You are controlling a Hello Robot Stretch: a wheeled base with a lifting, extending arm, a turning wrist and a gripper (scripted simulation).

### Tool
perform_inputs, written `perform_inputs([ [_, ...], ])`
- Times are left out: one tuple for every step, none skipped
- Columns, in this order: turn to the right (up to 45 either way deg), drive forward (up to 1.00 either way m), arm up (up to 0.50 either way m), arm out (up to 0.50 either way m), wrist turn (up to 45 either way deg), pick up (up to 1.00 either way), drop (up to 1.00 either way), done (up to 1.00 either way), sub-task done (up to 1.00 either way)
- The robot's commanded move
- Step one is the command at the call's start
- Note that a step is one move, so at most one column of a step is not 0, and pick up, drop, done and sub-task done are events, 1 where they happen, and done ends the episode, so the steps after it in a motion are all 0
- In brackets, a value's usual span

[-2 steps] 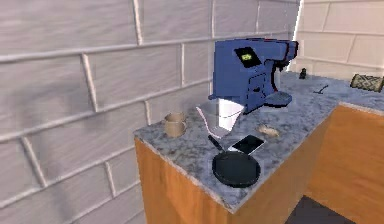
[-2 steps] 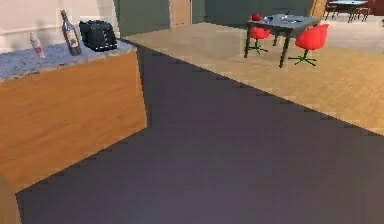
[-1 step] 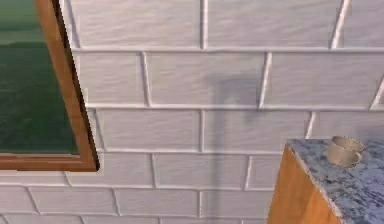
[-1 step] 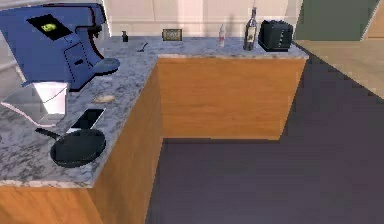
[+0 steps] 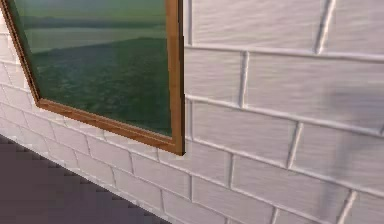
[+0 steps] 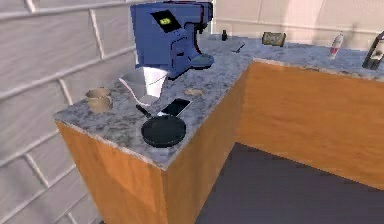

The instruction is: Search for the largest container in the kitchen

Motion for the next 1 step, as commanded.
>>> perform_inputs([
  [0.0, 0.05, 0.0, 0.0, 0.0, 0.0, 0.0, 0.0, 0.0],
])
